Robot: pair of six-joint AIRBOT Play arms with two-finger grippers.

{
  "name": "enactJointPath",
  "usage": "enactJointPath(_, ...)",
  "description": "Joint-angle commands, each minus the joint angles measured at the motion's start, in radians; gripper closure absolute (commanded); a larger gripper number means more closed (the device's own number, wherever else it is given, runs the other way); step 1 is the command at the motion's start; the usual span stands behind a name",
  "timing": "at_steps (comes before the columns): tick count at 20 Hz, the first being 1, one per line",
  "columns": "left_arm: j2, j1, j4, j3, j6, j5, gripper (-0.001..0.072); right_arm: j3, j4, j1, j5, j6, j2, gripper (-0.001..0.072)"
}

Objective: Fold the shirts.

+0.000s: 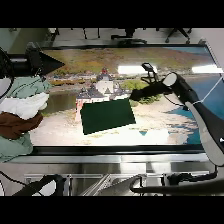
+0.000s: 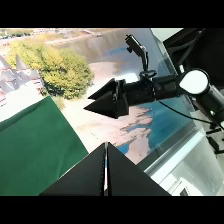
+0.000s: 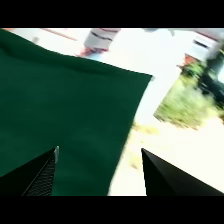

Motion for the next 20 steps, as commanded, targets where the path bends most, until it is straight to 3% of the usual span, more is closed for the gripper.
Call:
enactJointPath(1,0.000,-0.001,0.000,-0.002,0.002,-0.002,0.0694,0.000,-0.011,-0.125,0.177,0.022,-0.098,0.0130)
enactJointPath(8,0.000,-0.002,0.001,-0.002,0.002,-0.003,0.0694,0.000,0.245,-0.019,0.174,-0.132,-0.255,0.0131)
enactJointPath(11,0.000,-0.002,0.008,-0.002,0.002,-0.003,0.0694,0.000,0.259,0.026,0.129,-0.142,-0.274,0.0143)
enactJointPath(12,0.000,-0.002,0.009,-0.002,0.002,-0.003,0.0694,0.000,0.264,0.037,0.119,-0.149,-0.276,0.0275)
enactJointPath(13,0.000,-0.002,0.008,-0.002,0.002,-0.003,0.0694,0.000,0.278,0.044,0.114,-0.168,-0.275,0.0500)
enactJointPath(14,0.000,-0.002,0.009,-0.002,0.002,-0.003,0.0694,0.003,0.308,0.043,0.114,-0.200,-0.275,0.0637)
enactJointPath(15,0.000,-0.002,0.009,-0.002,0.003,-0.003,0.0694,0.014,0.322,0.040,0.114,-0.204,-0.272,0.0683)
enactJointPath(20,0.000,-0.002,0.009,-0.002,0.013,-0.011,0.0694,0.075,0.288,-0.138,0.071,-0.133,-0.188,0.0685)
